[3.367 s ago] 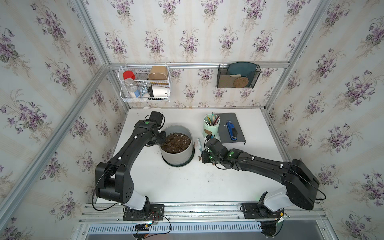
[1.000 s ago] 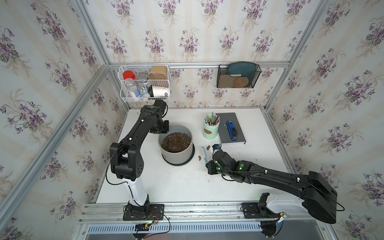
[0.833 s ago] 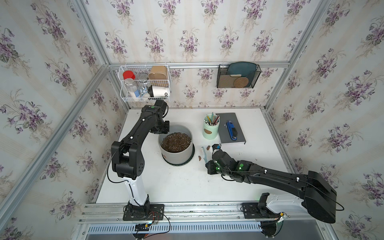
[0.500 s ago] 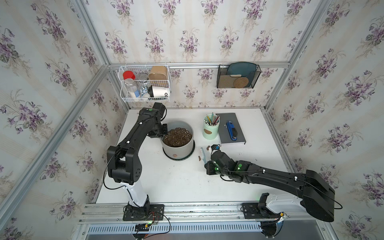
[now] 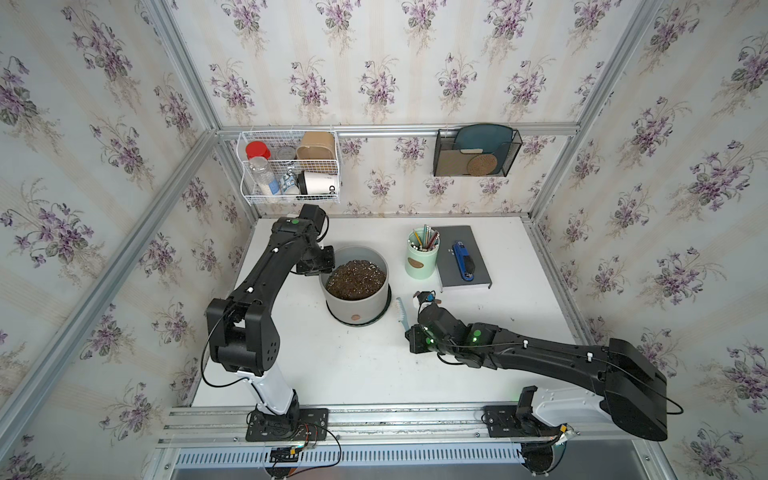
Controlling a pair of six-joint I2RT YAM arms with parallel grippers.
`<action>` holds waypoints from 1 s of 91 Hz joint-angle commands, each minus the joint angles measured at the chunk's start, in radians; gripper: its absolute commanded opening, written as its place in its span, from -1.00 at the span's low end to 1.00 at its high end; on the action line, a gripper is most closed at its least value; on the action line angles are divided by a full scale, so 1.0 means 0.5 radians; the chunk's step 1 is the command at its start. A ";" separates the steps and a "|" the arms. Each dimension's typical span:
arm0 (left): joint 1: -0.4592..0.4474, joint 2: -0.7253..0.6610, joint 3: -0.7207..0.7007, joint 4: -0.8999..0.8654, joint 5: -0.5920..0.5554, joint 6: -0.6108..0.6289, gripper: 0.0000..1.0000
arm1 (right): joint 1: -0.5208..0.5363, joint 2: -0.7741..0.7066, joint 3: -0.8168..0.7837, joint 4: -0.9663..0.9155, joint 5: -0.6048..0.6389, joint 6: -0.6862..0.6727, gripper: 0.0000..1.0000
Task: Scrub the dried mud off the ceramic pot
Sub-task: Rotate the pot on the tray.
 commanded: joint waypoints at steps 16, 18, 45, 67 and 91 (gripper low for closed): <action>0.009 0.239 0.295 0.046 -0.008 0.129 -0.14 | 0.015 -0.008 0.001 0.015 0.065 0.086 -1.00; 0.007 0.263 0.318 0.036 0.005 0.135 -0.14 | 0.016 -0.011 0.001 0.012 0.070 0.090 -1.00; 0.030 0.299 0.359 -0.051 -0.094 0.083 -0.53 | 0.026 -0.013 -0.019 0.023 0.093 0.107 -1.00; 0.035 -0.046 0.054 -0.102 -0.110 -0.043 -0.99 | 0.026 0.059 0.071 -0.052 0.204 0.134 -1.00; 0.048 -0.280 -0.386 0.137 0.083 -0.107 -0.47 | 0.024 0.311 0.273 0.007 0.139 0.079 -1.00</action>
